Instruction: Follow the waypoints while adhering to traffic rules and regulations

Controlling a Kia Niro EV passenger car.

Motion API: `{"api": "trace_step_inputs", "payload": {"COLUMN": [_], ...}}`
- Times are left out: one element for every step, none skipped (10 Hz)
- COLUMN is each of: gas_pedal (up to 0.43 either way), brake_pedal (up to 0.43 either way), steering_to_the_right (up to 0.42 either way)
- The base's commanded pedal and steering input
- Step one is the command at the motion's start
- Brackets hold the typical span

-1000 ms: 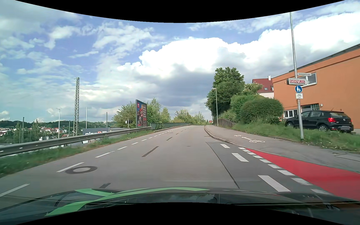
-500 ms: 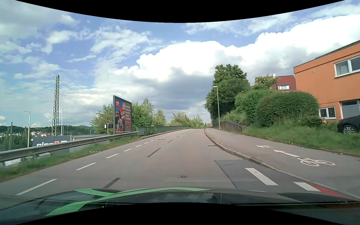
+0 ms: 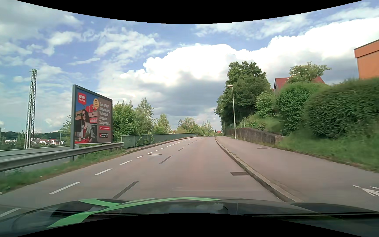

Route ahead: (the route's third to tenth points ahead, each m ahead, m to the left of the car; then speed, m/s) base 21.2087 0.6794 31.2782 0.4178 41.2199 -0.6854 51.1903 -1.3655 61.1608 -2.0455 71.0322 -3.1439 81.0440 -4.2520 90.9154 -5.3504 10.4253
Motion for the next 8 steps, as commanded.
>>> {"api": "trace_step_inputs", "payload": {"gas_pedal": [0.169,0.169,0.169,0.169,0.169,0.169,0.169,0.169], "brake_pedal": [0.000,0.000,0.000,0.000,0.000,0.000,0.000,0.000], "steering_to_the_right": [0.002,0.003,0.004,0.005,0.006,0.005,0.006,0.006]}}
